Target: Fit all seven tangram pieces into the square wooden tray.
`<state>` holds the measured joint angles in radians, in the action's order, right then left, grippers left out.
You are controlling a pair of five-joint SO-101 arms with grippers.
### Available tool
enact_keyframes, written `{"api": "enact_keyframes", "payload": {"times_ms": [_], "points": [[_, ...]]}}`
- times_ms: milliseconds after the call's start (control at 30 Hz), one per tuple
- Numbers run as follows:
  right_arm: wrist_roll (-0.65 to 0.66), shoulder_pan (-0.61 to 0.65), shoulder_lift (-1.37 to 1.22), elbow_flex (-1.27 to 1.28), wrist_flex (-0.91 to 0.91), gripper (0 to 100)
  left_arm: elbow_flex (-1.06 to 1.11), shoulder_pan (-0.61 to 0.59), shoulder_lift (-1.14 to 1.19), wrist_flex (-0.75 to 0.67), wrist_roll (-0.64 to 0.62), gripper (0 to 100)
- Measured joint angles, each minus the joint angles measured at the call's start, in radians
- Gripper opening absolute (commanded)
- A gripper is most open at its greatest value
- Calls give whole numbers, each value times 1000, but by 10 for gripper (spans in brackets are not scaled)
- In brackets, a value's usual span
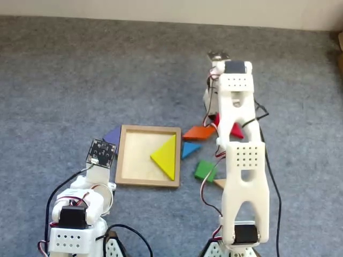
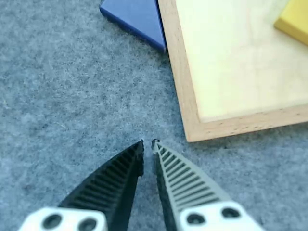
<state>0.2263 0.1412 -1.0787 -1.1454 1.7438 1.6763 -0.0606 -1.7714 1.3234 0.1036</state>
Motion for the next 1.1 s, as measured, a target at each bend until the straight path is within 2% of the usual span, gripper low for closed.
{"api": "enact_keyframes", "payload": {"times_ms": [633, 900, 1100], "points": [[92, 0, 6, 97, 2, 361, 0, 0, 0, 0, 0, 51], [163, 6, 126, 327, 2, 361, 0, 0, 0, 0, 0, 51], [216, 9, 132, 348, 2, 361, 0, 0, 0, 0, 0, 51]]}}
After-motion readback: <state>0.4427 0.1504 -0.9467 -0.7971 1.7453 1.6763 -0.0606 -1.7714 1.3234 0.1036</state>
